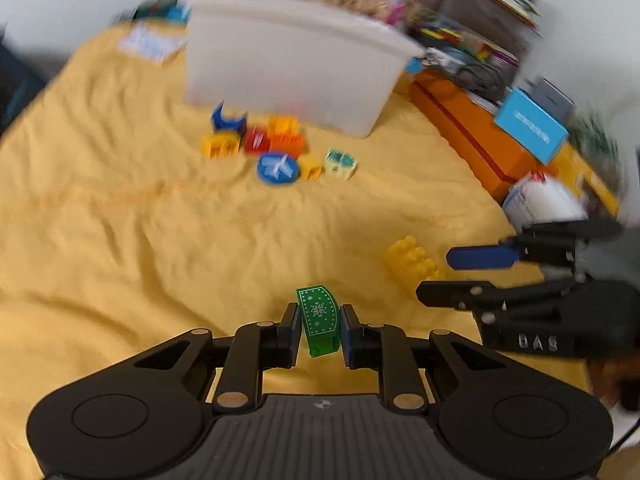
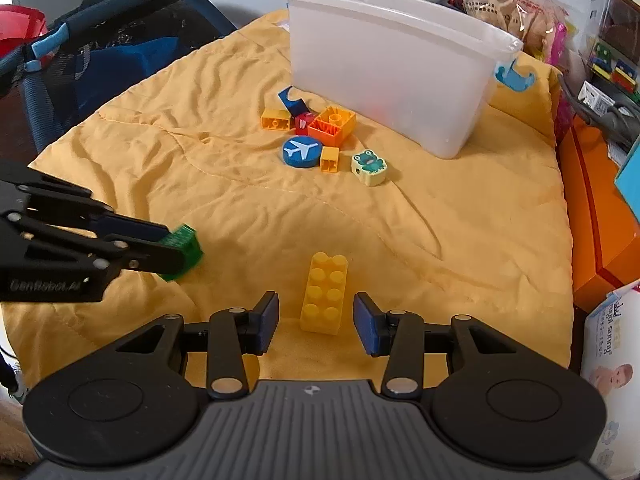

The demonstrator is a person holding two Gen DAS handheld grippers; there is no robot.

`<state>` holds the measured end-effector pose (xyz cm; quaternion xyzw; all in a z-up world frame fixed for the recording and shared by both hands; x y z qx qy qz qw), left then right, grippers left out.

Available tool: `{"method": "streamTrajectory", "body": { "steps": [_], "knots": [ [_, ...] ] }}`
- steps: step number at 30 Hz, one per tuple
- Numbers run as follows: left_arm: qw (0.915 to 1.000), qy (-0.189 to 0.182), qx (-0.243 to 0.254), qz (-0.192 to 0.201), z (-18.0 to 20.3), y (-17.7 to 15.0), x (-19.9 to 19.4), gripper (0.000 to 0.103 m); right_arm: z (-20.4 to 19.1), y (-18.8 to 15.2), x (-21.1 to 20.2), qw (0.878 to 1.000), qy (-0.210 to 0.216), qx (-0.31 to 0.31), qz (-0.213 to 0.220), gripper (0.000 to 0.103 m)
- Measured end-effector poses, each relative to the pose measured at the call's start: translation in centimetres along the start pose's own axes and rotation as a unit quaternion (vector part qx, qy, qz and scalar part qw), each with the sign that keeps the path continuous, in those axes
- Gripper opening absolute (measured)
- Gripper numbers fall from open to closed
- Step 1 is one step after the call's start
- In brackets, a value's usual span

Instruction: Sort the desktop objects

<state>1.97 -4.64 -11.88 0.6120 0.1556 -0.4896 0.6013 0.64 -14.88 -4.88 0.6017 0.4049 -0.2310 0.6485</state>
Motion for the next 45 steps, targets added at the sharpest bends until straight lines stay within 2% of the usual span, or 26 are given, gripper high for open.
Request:
{"method": "streamTrajectory", "body": {
  "steps": [1, 2, 3, 4, 5, 6, 7, 10, 15, 21, 23, 24, 25, 28, 34, 36, 39, 42, 45],
  "knots": [
    [0.9999, 0.017, 0.002, -0.003, -0.3, -0.1, 0.3, 0.024, 0.0, 0.0, 0.0, 1.000, 0.001, -0.002, 0.000, 0.045],
    [0.9991, 0.037, 0.020, 0.001, -0.3, -0.3, 0.3, 0.033, -0.1, 0.0, 0.0, 1.000, 0.001, -0.004, -0.001, 0.045],
    [0.9973, 0.054, 0.048, 0.012, -0.1, -0.3, -0.1, 0.034, -0.2, 0.0, 0.0, 1.000, 0.000, -0.006, -0.001, 0.045],
    [0.9920, 0.085, 0.088, 0.028, 0.3, -0.4, -0.6, 0.033, -0.3, 0.0, 0.0, 1.000, 0.000, -0.008, 0.000, 0.045],
    [0.9824, 0.119, 0.138, 0.044, 0.9, -0.6, -1.2, 0.035, -0.3, 0.0, 0.0, 1.000, -0.001, -0.009, 0.002, 0.046],
    [0.9745, 0.133, 0.173, 0.051, 1.4, -0.8, -1.4, 0.035, -0.3, 0.0, 0.0, 1.000, 0.000, -0.009, 0.003, 0.046],
    [0.9705, 0.132, 0.194, 0.054, 2.0, -1.0, -1.8, 0.035, -0.3, -0.1, 0.0, 1.000, 0.000, -0.009, 0.002, 0.046],
    [0.9729, 0.104, 0.202, 0.044, 3.2, -1.4, -2.1, 0.036, -0.3, 0.0, 0.2, 1.000, 0.003, -0.005, 0.001, 0.046],
    [0.9641, 0.135, 0.222, 0.054, 3.6, -1.0, -1.7, 0.036, -0.3, 0.3, 0.3, 1.000, -0.004, -0.007, 0.007, 0.050],
    [0.9725, 0.128, 0.193, 0.022, 2.9, -1.0, -0.1, 0.037, 0.0, 0.7, 0.8, 1.000, -0.017, -0.013, 0.011, 0.054],
    [0.9781, 0.113, 0.174, 0.004, 2.4, -1.2, 0.7, 0.024, 0.3, 0.4, 1.6, 1.000, -0.023, -0.010, 0.005, 0.053],
    [0.9807, 0.106, 0.165, 0.004, 2.3, -1.0, 0.6, 0.024, 0.4, 0.1, 2.2, 1.000, -0.024, -0.009, -0.005, 0.037],
    [0.9814, 0.103, 0.162, 0.004, 2.3, -1.0, 0.6, 0.024, 0.4, -0.3, 2.9, 1.000, -0.016, -0.013, -0.022, 0.027],
    [0.9840, 0.096, 0.149, 0.019, 2.1, 0.0, -0.5, 0.024, 0.2, -0.3, 2.4, 1.000, -0.008, -0.013, -0.015, 0.027],
    [0.9817, 0.098, 0.149, 0.068, 1.7, 4.9, -2.7, 0.024, 0.9, 2.3, 0.7, 1.000, -0.012, -0.010, 0.015, 0.027],
    [0.9785, 0.100, 0.153, 0.096, 1.4, 8.0, -3.2, 0.024, 1.5, 3.9, 0.1, 0.999, -0.021, -0.016, 0.028, 0.027],
    [0.9776, 0.093, 0.129, 0.138, 1.7, 13.6, -3.3, 0.024, 3.1, 7.3, -0.9, 0.997, -0.039, -0.019, 0.057, 0.027],
    [0.9676, 0.100, 0.135, 0.189, 3.0, 19.2, -3.4, 0.024, 4.7, 11.7, -2.2, 0.992, -0.065, -0.021, 0.104, 0.027],
    [0.9608, 0.107, 0.147, 0.209, 4.0, 23.2, -2.5, 0.024, 6.3, 15.7, -3.1, 0.986, -0.086, -0.015, 0.142, 0.027]
  ]
}}
Point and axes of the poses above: each gripper's, at about its wrist camera, not at the fingertips, and x roughly the way its jaws point, z to its right, y to its top, the point moved 5 cm from there along x, roughly the way its jaws point, and after that the axes turned 7 degrees about y, right-handed, at the moved point
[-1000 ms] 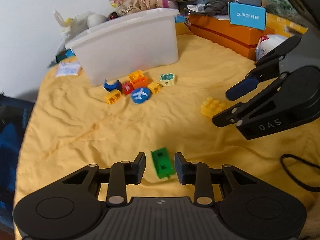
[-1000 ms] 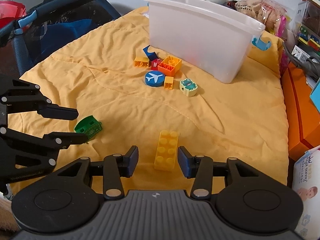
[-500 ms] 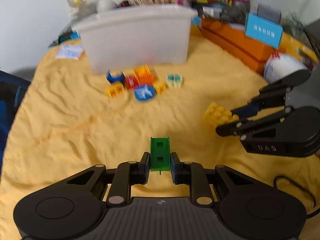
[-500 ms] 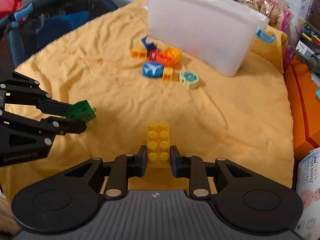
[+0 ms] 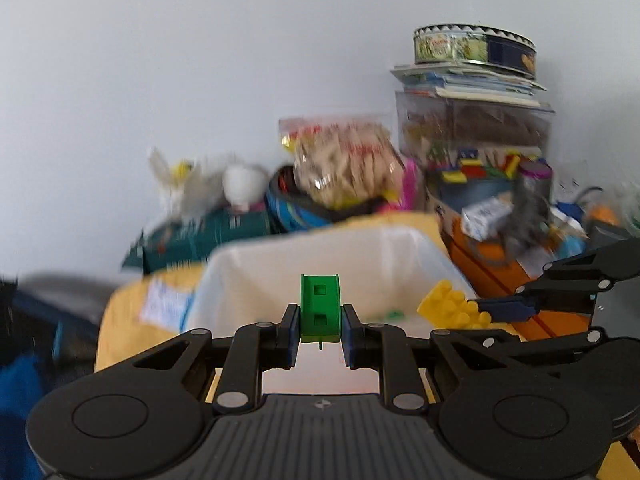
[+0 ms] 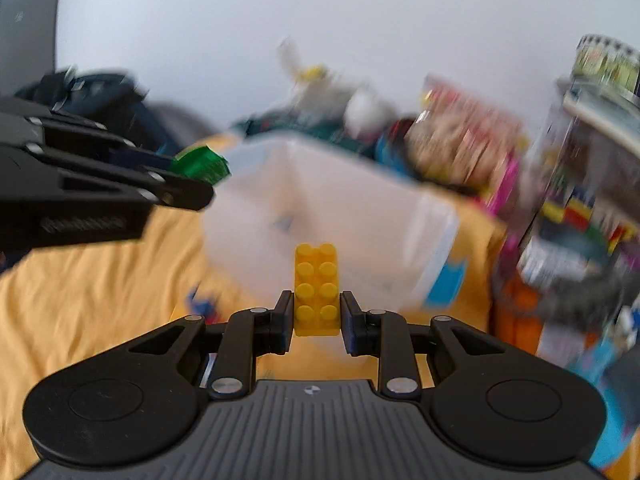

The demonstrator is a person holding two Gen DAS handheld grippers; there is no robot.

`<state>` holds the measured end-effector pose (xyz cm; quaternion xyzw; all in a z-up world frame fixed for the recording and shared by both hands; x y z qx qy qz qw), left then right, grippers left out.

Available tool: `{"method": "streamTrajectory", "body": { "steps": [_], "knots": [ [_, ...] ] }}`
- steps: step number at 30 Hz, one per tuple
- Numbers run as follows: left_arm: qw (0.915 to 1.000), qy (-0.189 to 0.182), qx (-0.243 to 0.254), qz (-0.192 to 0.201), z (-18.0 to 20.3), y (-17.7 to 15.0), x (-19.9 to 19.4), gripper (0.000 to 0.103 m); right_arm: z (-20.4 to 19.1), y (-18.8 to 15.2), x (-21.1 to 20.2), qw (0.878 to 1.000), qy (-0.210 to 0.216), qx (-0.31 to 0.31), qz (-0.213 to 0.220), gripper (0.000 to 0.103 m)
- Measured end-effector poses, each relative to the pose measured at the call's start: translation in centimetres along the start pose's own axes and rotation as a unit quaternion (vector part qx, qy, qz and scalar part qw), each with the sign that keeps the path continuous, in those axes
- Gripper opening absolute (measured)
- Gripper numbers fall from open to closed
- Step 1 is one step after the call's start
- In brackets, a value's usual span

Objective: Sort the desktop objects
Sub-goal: 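Carry both bricks over the white bin and open both tools to drop them, then grasp the blue airplane disc with the left tool while the right tool grasps the frog block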

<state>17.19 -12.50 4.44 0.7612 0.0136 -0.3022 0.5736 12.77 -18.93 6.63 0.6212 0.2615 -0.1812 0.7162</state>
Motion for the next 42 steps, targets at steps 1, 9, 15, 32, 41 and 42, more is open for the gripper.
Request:
{"method": "streamTrajectory", "body": {
  "steps": [1, 9, 15, 32, 41, 42],
  "knots": [
    [1.0000, -0.001, 0.003, 0.000, 0.0, 0.6, 0.9, 0.024, 0.6, 1.1, 0.6, 1.000, -0.010, 0.003, 0.007, 0.027],
    [0.9976, 0.020, 0.024, -0.062, 0.3, 0.6, 7.7, 0.024, 3.8, 3.7, 6.4, 0.998, -0.045, 0.023, -0.030, 0.027],
    [0.9979, 0.017, -0.010, -0.062, -0.3, -0.1, 6.8, 0.048, 4.3, 3.1, 6.8, 0.998, -0.042, 0.033, -0.039, 0.054],
    [0.9909, 0.033, -0.016, -0.129, -0.6, -12.9, -2.2, 0.071, -2.3, -9.0, 1.7, 0.994, 0.050, -0.035, -0.086, 0.064],
    [0.9881, -0.066, 0.022, -0.137, 1.6, -16.0, 1.9, 0.068, -5.0, -12.8, 1.5, 0.988, 0.020, -0.012, -0.152, 0.062],
    [0.9879, -0.071, 0.025, -0.135, 1.7, -15.9, 2.4, 0.067, -5.2, -12.9, 1.2, 0.988, 0.011, -0.003, -0.153, 0.062]
  ]
}}
Point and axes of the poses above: each gripper's, at about its wrist camera, not at the fingertips, and x roughly the way its jaws point, z to its right, y to its top, the point moved 5 cm from there along x, roughly the way its jaws point, and after that the axes turned 7 degrees about y, right-handed, at the moved point
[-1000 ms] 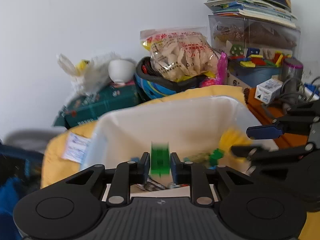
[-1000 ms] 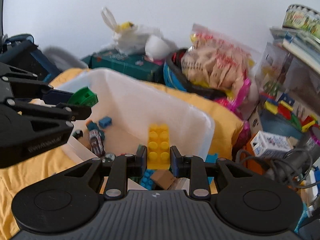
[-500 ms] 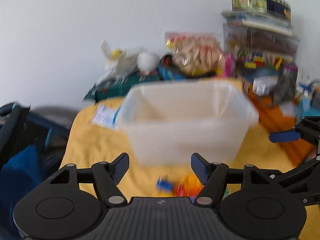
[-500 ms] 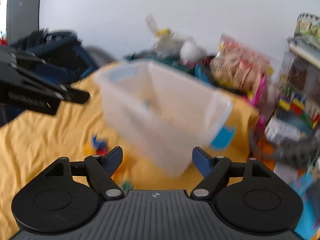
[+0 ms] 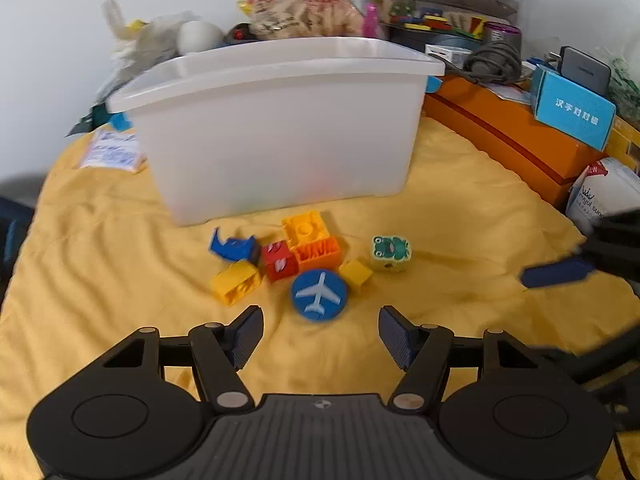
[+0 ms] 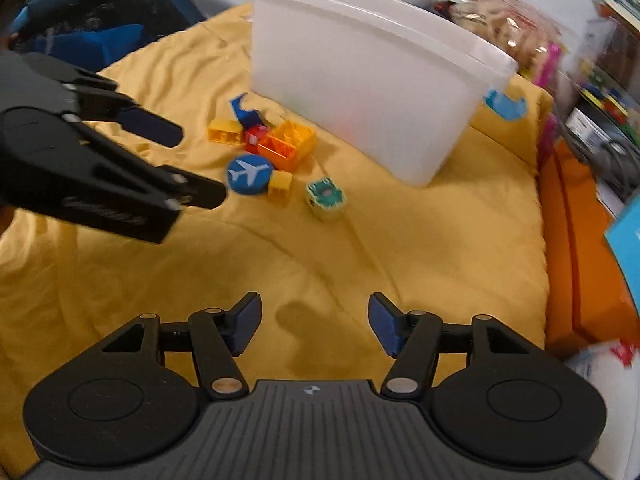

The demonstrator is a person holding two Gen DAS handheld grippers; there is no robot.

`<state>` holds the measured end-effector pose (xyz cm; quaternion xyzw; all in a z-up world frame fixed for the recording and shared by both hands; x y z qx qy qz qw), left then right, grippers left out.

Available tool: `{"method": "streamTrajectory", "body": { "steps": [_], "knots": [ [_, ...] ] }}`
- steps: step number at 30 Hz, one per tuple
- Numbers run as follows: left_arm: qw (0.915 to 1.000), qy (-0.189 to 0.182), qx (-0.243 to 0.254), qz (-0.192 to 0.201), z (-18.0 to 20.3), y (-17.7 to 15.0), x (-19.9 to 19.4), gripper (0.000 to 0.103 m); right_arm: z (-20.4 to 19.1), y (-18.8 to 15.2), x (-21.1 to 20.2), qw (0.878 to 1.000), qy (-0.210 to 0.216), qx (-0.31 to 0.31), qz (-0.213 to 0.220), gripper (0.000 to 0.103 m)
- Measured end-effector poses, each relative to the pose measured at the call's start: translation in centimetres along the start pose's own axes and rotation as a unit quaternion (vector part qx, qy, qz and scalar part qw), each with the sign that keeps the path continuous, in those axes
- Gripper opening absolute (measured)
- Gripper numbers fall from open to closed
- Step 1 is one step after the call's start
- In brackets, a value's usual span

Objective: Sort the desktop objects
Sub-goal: 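Grasp the blue airplane disc with the left tool while the right tool grasps the frog block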

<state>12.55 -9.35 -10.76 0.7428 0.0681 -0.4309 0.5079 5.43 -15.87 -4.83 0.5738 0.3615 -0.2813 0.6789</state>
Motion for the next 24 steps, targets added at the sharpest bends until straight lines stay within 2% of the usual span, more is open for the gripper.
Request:
{"method": "streamTrajectory", "body": {
  "steps": [2, 6, 12, 13, 14, 15, 18, 24],
  "knots": [
    [0.9999, 0.005, -0.001, -0.010, 0.4, 0.0, 0.9, 0.059, -0.4, -0.4, -0.4, 1.000, -0.012, 0.013, -0.005, 0.062],
    [0.9997, -0.017, -0.002, -0.015, 0.4, -0.1, 2.2, 0.058, -1.9, -0.7, -0.9, 0.998, -0.049, -0.016, -0.020, 0.062],
    [0.9993, -0.036, 0.009, 0.011, 0.7, -0.4, 3.3, 0.058, -2.6, -0.5, -0.5, 0.998, -0.057, 0.006, -0.028, 0.064],
    [0.9991, -0.041, 0.006, 0.009, 0.6, -0.5, 3.5, 0.054, -2.7, -0.5, -0.5, 0.998, -0.061, 0.005, -0.029, 0.064],
    [0.9990, -0.043, 0.004, 0.012, 0.5, -0.5, 3.6, 0.043, -2.9, -0.5, -0.5, 0.998, -0.062, 0.003, -0.030, 0.064],
    [0.9990, -0.043, 0.004, 0.015, 0.4, -0.5, 3.6, 0.041, -3.1, -0.5, -0.6, 0.998, -0.061, -0.001, -0.031, 0.064],
    [0.9987, -0.049, -0.010, 0.014, -0.1, -0.6, 3.4, 0.041, -3.4, -0.2, -0.5, 0.997, -0.065, -0.021, -0.029, 0.064],
    [0.9992, -0.036, 0.014, -0.006, -0.7, -3.2, 0.4, 0.041, -2.5, 2.3, 0.4, 0.998, -0.051, -0.029, 0.008, 0.062]
  ]
}}
Point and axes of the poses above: each gripper's, at about its wrist camera, not at the fingertips, and x roughly the way its jaws point, z to its right, y to its top, the point moved 5 cm from there along x, roughly the way its jaws point, and after that the axes turned 7 degrees about y, right-handed, at the moved point
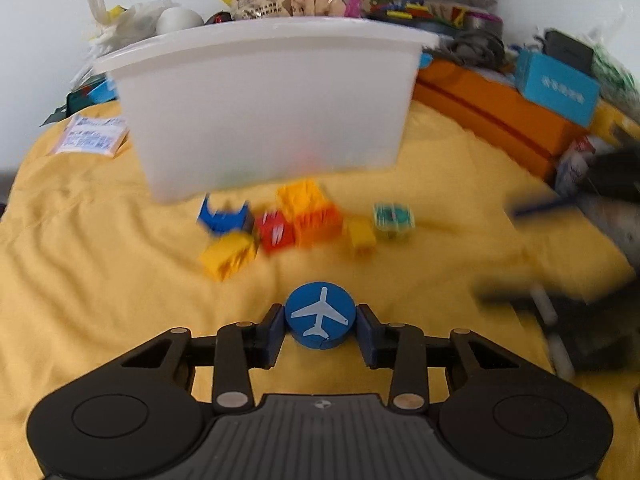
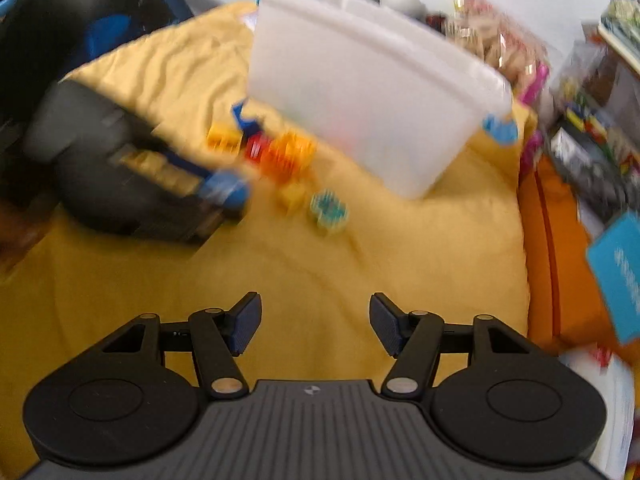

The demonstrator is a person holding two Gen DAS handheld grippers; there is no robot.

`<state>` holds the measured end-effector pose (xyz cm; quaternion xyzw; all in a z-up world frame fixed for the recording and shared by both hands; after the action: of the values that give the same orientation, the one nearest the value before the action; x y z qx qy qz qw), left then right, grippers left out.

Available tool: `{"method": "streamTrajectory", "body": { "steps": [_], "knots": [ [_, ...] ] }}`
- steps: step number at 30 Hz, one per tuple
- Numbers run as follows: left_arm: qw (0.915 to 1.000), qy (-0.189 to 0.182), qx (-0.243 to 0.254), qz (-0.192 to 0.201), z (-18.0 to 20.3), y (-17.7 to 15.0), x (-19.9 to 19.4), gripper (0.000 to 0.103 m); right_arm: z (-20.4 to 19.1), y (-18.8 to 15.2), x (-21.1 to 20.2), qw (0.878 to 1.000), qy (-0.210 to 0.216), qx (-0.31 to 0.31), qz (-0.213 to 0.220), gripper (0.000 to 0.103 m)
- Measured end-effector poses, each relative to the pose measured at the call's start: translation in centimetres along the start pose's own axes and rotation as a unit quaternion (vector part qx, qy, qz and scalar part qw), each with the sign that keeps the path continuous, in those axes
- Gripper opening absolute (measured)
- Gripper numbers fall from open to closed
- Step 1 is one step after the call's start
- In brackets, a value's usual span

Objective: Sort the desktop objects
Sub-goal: 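Grasp the blue airplane disc with the left tool while the right tool grasps the frog block, then carry the disc and frog block over the white bin and open both tools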

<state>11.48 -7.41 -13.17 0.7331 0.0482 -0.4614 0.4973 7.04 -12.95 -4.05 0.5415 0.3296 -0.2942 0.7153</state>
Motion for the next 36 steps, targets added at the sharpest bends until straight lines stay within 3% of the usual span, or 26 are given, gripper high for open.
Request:
{"method": "streamTrajectory", "body": {
  "steps": [1, 4, 10, 12, 17, 22, 25, 27, 30, 31, 36],
  "knots": [
    [1.0000, 0.001, 0.001, -0.005, -0.1, -0.6, -0.5, 0.041, 0.1, 0.8, 0.4, 1.000, -0.002, -0.010, 0.013, 0.061],
    [0.9999, 0.007, -0.006, -0.012, -0.5, -2.0, -1.9, 0.041, 0.7, 2.9, 2.7, 0.999, -0.004, -0.038, 0.019, 0.044],
    [0.9991, 0.008, -0.038, -0.018, -1.2, -3.0, -3.2, 0.042, 1.8, 4.0, 7.2, 0.999, 0.005, -0.051, -0.004, 0.041],
    [0.9989, 0.011, -0.041, -0.021, -1.3, -3.4, -3.5, 0.042, 1.8, 4.1, 7.0, 0.999, 0.011, -0.044, -0.002, 0.031],
    [0.9983, 0.003, -0.053, -0.025, -1.2, -3.4, -3.9, 0.042, 1.2, 2.8, 5.4, 0.999, 0.029, -0.012, -0.020, 0.031],
    [0.9985, 0.005, -0.045, -0.031, -0.9, -3.8, -3.8, 0.048, 1.1, 0.5, 2.8, 0.994, 0.072, 0.076, -0.034, 0.032],
    [0.9992, 0.009, -0.030, -0.026, -0.5, -3.9, -3.6, 0.048, 0.9, -0.4, 3.0, 0.993, 0.079, 0.085, -0.032, 0.045],
    [0.9995, 0.010, -0.024, -0.019, -0.3, -3.9, -3.5, 0.047, 1.0, -0.7, 3.2, 0.993, 0.076, 0.092, -0.025, 0.045],
    [0.9991, 0.003, -0.038, -0.017, -0.6, -3.7, -3.6, 0.042, 1.1, -1.0, 3.4, 0.991, 0.091, 0.099, -0.009, 0.037],
    [0.9988, -0.002, -0.046, -0.016, -0.8, -3.5, -3.8, 0.042, 1.2, -1.1, 3.5, 0.990, 0.099, 0.104, -0.005, 0.029],
    [0.9986, 0.005, -0.048, 0.021, -1.8, -0.1, -5.5, 0.042, 1.6, 0.0, 2.3, 0.991, 0.091, 0.100, -0.003, 0.029]
  ]
}}
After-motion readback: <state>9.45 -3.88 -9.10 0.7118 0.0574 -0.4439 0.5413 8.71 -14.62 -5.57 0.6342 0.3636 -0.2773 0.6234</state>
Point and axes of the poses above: each gripper's, at about its wrist camera, not at the fingertips, and x roughly the way its jaws point, z to its right, y to its top, the point moved 5 cm from there along x, roughly the way its jaws point, and after that the axes turned 7 degrees about y, right-handed, at the moved point
